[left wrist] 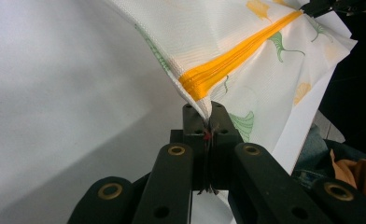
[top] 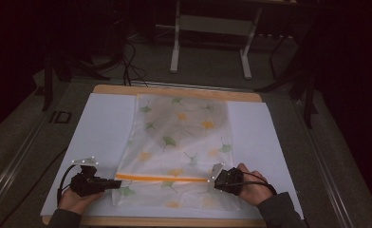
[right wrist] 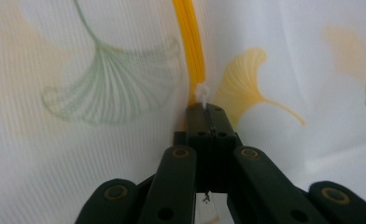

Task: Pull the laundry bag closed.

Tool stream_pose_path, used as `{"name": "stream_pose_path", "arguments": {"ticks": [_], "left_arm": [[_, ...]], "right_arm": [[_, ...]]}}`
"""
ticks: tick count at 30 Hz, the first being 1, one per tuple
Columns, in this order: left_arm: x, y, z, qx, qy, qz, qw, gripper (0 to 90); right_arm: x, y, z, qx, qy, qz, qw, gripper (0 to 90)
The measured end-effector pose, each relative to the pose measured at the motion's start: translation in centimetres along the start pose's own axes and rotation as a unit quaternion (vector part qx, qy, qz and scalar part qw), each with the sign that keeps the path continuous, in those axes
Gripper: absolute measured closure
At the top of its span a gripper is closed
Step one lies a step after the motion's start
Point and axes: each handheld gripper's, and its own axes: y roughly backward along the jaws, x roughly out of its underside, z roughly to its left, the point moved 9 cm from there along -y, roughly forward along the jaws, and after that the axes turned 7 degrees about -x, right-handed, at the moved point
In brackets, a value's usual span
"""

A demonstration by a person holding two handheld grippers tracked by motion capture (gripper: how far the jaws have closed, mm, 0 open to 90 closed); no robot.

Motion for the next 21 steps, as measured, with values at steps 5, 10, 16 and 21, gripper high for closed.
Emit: {"name": "stream_pose_path", "arguments": {"ticks": [5,10,16,21], "left_arm": [[0.0,-0.1,0.0,0.001,-0.001,0.001,1.0000,88.9],[0.0,0.0,0.0,0.002,-0.001,0.000,1.0000,88.9],[-0.1,0.0,0.1,0.000,0.000,-0.001,1.0000,88.9],[0.0,-0.1,0.0,0.002,-0.002,0.002,1.0000,88.9]], "right_arm": [[0.8,0.5,-0.4,0.007,-0.011,-0.004,0.9999,90.0],[1.1,0.5,-0.5,0.008,-0.009,0.002,0.9999,90.0],[1.5,0.5,-0.6,0.013,-0.009,0.012,0.9998,90.0],[2.0,0.8,-0.6,0.013,-0.018,0.006,0.9997,90.0]]}}
